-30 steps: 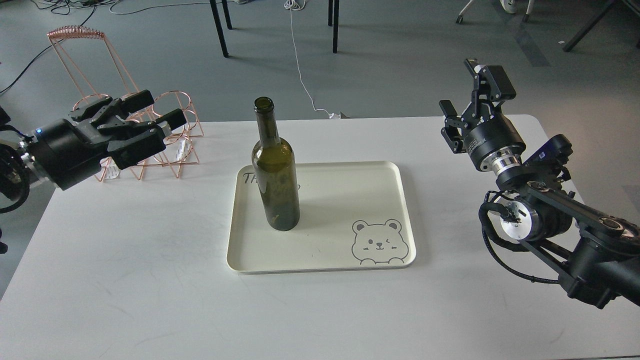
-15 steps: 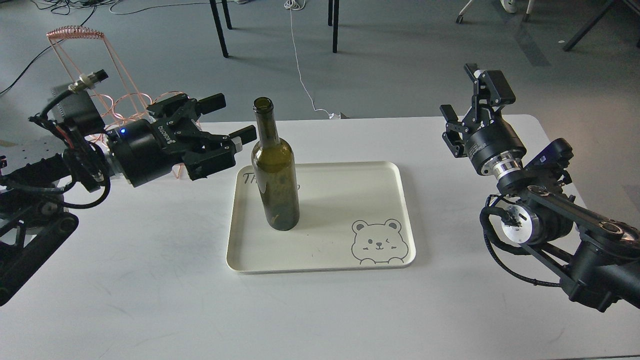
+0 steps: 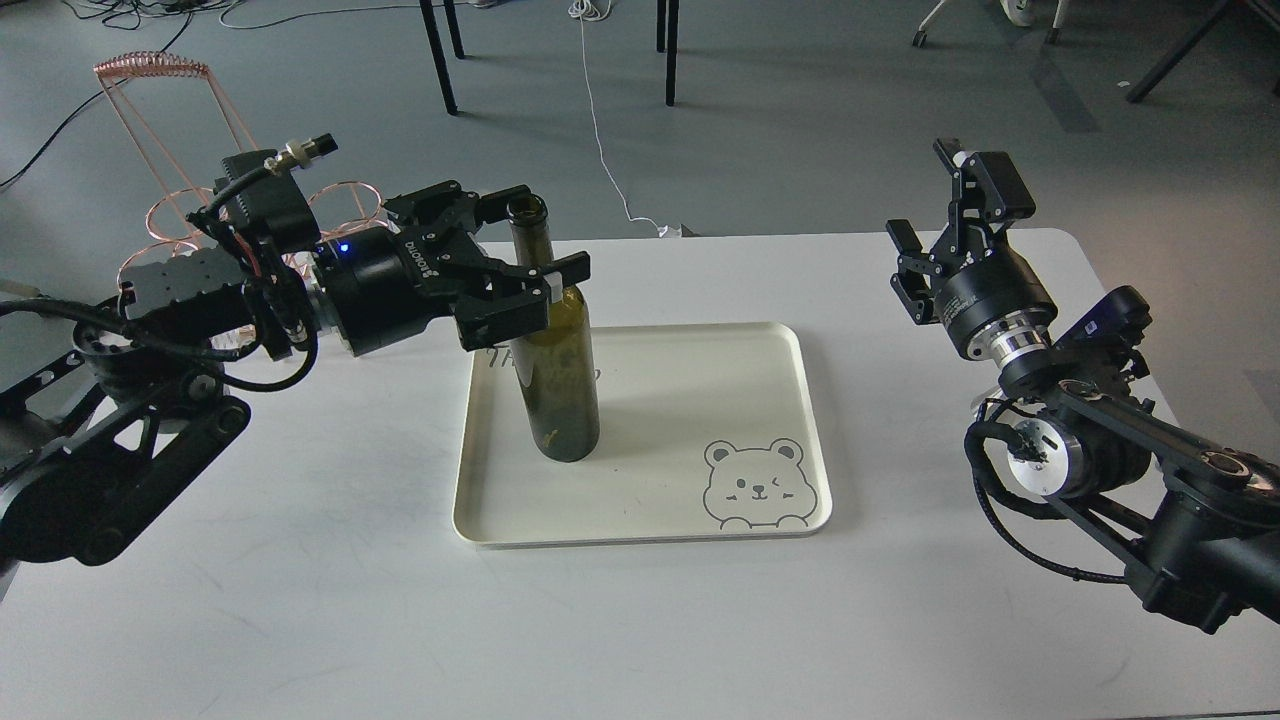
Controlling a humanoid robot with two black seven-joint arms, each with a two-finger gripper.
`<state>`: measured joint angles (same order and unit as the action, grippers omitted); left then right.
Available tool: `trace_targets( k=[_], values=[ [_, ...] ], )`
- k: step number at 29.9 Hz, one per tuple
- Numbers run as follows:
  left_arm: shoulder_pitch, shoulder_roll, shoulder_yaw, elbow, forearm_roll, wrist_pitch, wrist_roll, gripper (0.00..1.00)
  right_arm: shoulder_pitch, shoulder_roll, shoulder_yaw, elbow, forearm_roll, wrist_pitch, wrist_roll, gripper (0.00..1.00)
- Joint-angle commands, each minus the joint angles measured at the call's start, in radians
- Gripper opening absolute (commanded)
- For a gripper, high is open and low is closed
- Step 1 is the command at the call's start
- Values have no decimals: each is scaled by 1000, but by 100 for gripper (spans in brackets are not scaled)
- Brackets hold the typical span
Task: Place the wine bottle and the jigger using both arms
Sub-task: 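Grasp the wine bottle neck with the left gripper, then lift the bottle and carry it over the copper wine rack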
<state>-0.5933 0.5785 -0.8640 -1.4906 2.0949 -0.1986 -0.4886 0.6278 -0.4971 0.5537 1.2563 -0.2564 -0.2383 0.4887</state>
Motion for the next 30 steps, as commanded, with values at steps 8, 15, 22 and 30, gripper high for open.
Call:
trace_targets(
  k=[8,15,22,30],
  values=[
    [-14,-29,26,16,1,4,0,44,-13,0,0,2,-9,-1,0,98],
    [-14,-34,25,19,-3,18,0,17,-14,2,2,0,-14,-3,0,98],
    [-19,-31,25,19,-3,30,0,10,-14,2,3,0,-14,-3,0,98],
    [-126,3,16,19,-33,24,0,10,-14,3,3,0,-14,-4,0,98]
  ],
)
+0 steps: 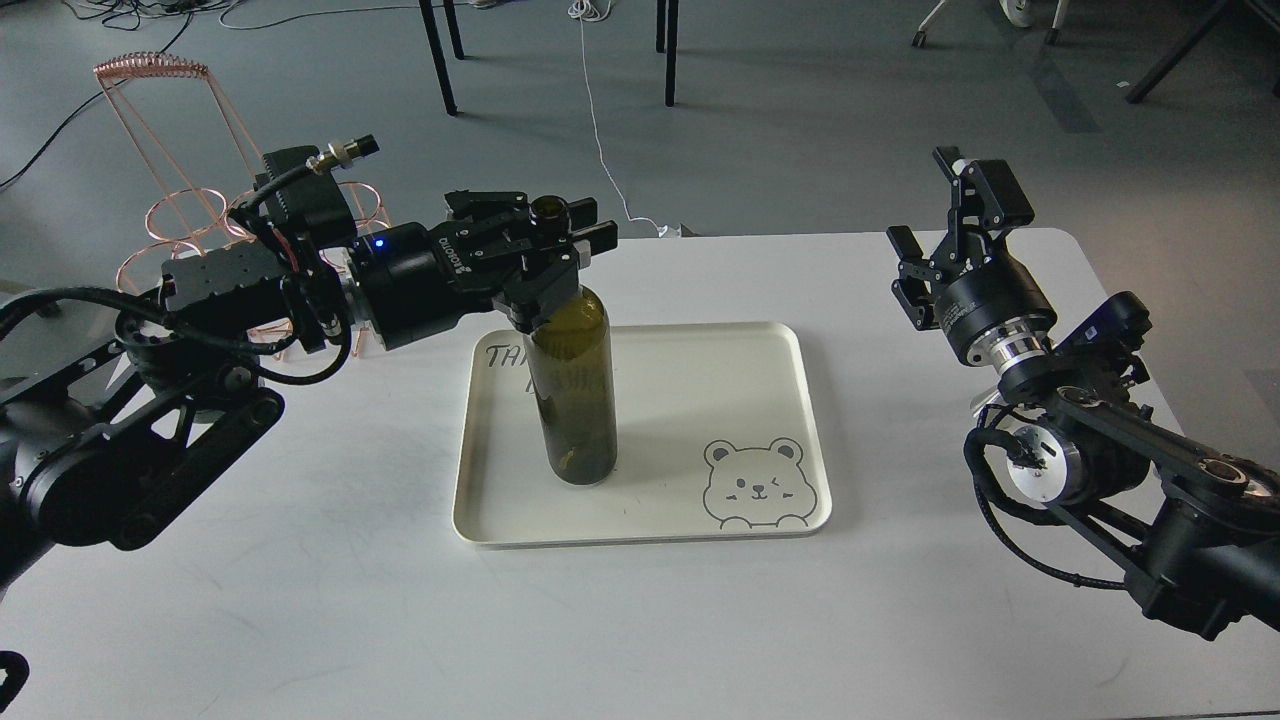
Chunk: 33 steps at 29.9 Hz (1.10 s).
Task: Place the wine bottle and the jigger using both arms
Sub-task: 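Lift the bottle and carry it over the copper wine rack, then lower the bottle into the wine rack slot with the left gripper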
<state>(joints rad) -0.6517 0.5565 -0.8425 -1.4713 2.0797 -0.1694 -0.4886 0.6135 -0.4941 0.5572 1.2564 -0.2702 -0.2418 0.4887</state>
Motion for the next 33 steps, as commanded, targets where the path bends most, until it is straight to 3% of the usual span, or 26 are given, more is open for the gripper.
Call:
trace_targets(
  k=[1,5,12,20,33],
  values=[
    [-98,40,-4,3,-35,-8,0,10,0,0,1,0,0,-1,0,98],
    [-239,126,3,74,-145,-19,0,10,0,-1,6,0,0,-1,0,98],
    [-433,255,5,294,-208,-120,0,10,-4,0,6,-11,0,-1,0,98],
    [-441,280,42,423,-211,-111,0,11,-4,6,4,-14,-10,-1,0,98],
    [-434,266,135,556,-231,-13,0,11,-11,8,6,-22,-17,-1,0,98]
  ],
)
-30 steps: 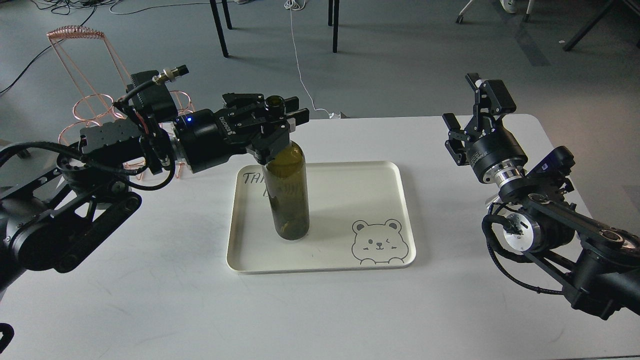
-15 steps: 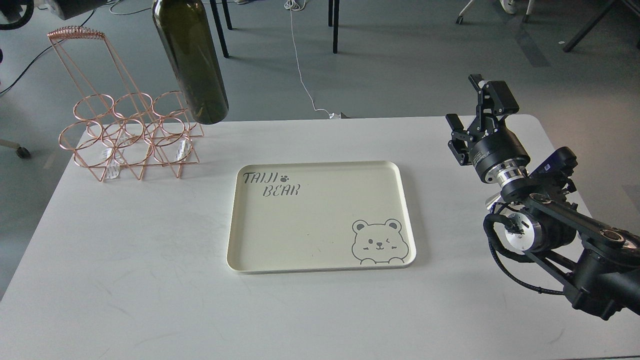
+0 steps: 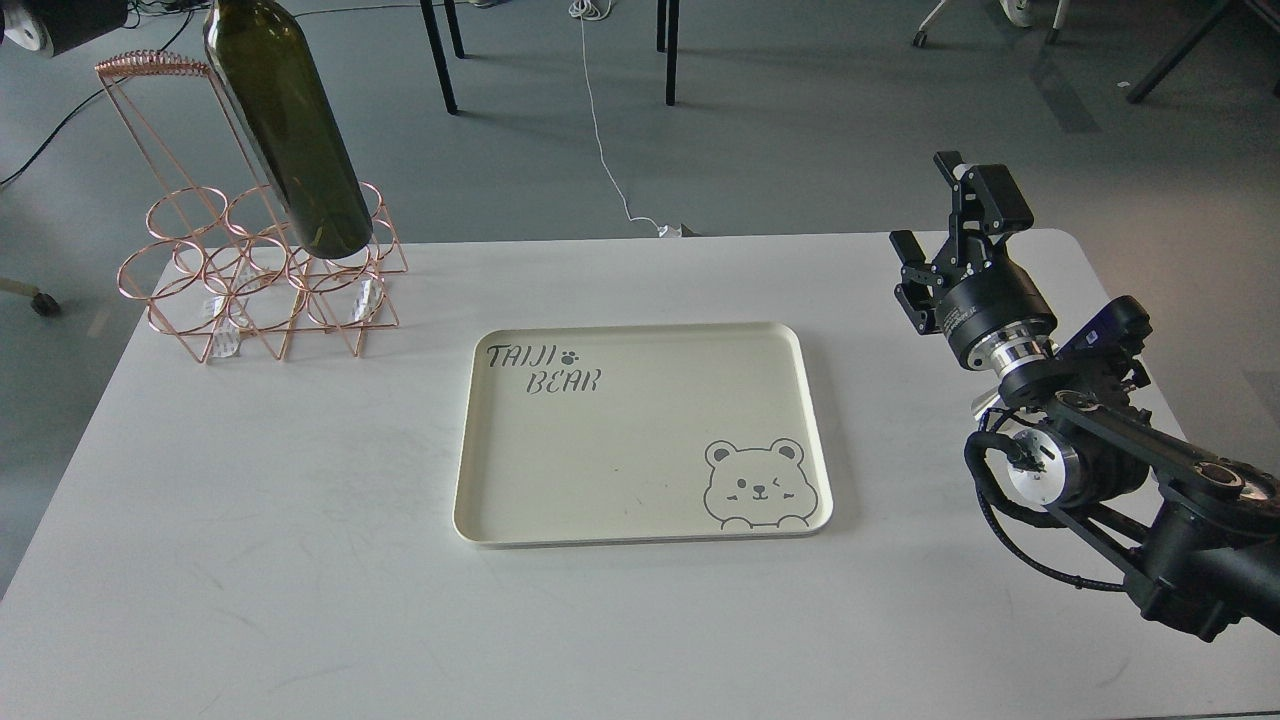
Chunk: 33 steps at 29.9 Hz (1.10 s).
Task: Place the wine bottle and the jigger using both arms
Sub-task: 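Lower the bottle into the wine rack slot with the left gripper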
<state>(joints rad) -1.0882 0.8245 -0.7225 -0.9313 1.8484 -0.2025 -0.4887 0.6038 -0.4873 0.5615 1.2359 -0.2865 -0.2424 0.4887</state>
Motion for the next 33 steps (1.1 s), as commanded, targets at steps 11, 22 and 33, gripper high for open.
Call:
trace_targets(
  k=[11,22,33],
  values=[
    [8,-12,43,46,5,49,0,11,-2,1,2,0,0,-3,0,98],
    [10,-12,60,46,3,51,0,12,-7,1,3,0,0,-5,0,98],
    [33,-22,66,81,2,78,0,12,-10,1,6,0,0,-5,0,98]
  ],
)
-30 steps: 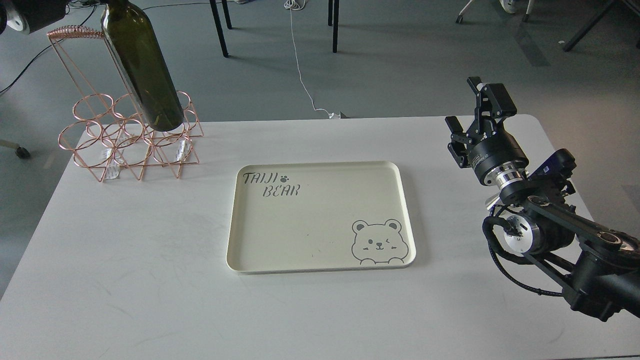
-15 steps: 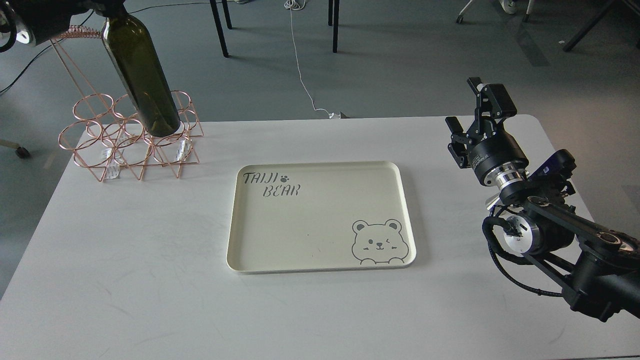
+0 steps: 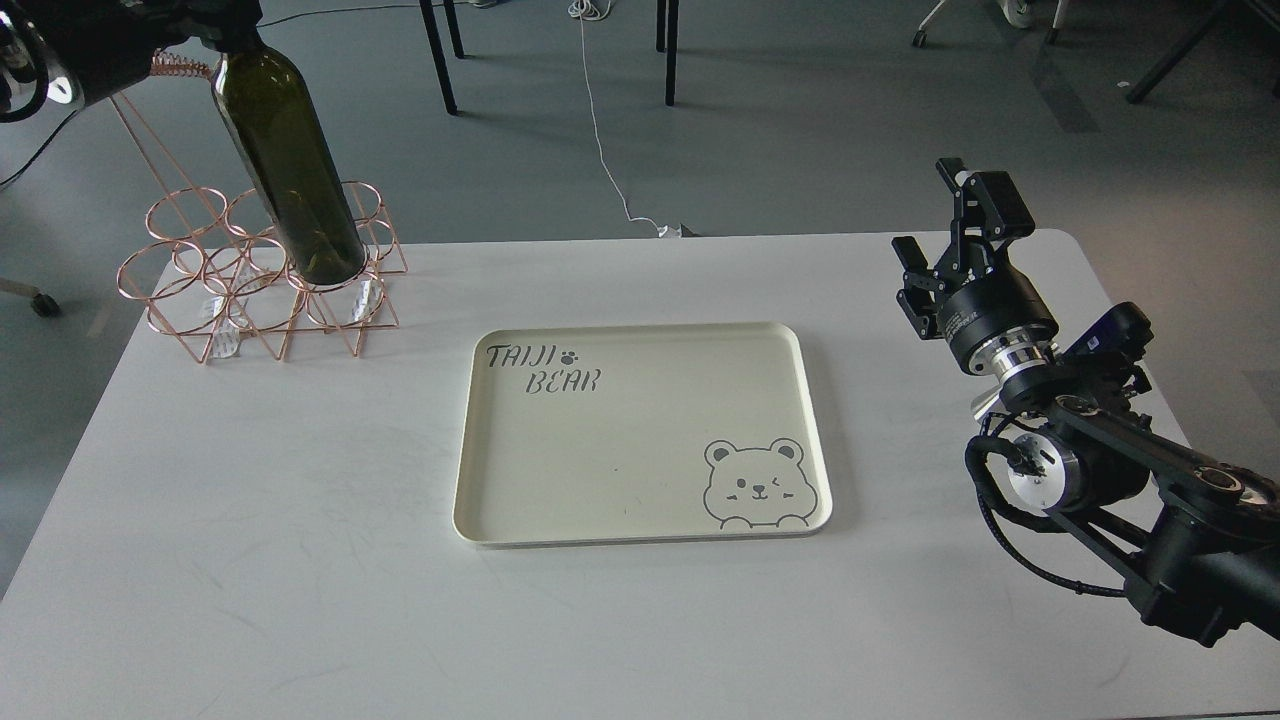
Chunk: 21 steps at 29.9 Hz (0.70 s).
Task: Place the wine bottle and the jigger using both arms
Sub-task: 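Lower the bottle into the wine rack slot with the left gripper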
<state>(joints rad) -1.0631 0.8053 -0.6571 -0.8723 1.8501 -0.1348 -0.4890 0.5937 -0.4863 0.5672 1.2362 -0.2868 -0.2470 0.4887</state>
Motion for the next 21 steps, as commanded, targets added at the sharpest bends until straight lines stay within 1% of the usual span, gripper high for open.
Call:
trace_targets(
  k=[1,13,21],
  values=[
    [11,-6,1,27,0,14,0,12,0,0,0,0,0,0,0,98],
    [32,-11,1,35,-2,30,0,13,0,0,0,0,0,0,0,98],
    [52,-44,1,87,-2,50,0,14,0,0,0,0,0,0,0,98]
  ],
)
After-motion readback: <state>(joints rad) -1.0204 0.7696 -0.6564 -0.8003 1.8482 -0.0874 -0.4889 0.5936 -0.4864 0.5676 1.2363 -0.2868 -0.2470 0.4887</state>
